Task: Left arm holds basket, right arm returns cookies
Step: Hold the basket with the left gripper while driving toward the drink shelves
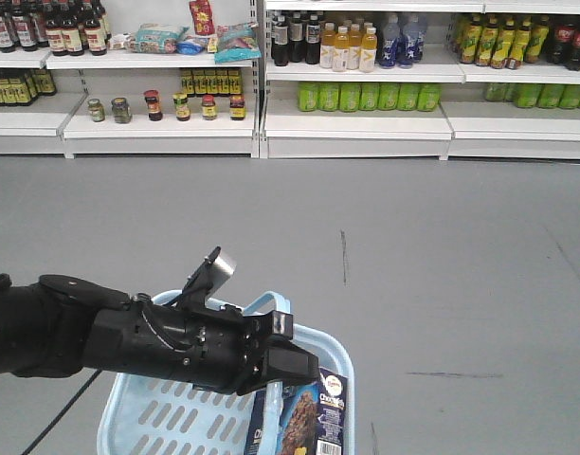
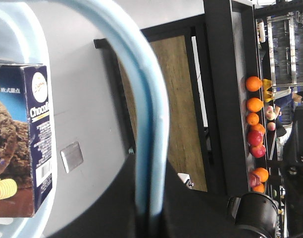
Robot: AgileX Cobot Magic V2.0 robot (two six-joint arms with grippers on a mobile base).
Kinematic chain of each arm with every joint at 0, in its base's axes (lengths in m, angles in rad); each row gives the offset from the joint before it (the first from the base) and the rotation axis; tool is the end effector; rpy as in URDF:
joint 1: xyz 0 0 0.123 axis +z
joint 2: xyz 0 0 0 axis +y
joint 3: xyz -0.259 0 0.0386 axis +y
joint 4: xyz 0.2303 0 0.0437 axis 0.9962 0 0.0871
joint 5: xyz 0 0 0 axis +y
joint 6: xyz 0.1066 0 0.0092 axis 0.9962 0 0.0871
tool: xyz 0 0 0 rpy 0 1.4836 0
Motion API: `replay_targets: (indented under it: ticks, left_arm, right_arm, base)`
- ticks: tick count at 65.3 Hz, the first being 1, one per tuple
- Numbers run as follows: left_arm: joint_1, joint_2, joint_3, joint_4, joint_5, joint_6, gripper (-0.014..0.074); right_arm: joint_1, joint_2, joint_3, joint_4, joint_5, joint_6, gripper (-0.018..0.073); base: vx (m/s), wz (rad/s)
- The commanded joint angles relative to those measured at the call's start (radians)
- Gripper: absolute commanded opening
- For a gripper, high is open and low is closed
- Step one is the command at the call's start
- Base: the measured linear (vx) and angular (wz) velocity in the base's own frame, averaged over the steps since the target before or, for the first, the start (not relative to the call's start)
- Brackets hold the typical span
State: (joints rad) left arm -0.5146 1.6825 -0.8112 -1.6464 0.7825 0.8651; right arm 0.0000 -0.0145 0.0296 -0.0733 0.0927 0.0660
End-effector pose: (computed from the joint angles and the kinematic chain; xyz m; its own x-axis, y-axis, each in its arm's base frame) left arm 0.2299 -0.2165 0.1785 -0.9811 -0.0382 -0.1899 0.1490 0.4778 -0.8657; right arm 0.0784 -0.0007 0.1958 -0.0204 -0.0070 -0.9998 0.0066 1.0000 -0.0071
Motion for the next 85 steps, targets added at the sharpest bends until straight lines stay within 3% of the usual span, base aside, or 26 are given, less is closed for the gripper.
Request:
replay_targets:
  ticks: [1,85]
  left_arm:
    - [-0.006,-0.049,-0.027,-0.056,0.061,0.003,-0.0006]
    - [-0.006,-0.049,-0.027,-0.056,0.057,0.003,-0.0006]
  right_arm:
    - [-0.006,-0.007,0.000,-0.006,-0.078,0.000,-0.0008]
    - [-0.006,-0.007,0.000,-0.006,-0.078,0.000,-0.0008]
  base:
    - [0.39,-0.04]
    - [0.42,-0.01]
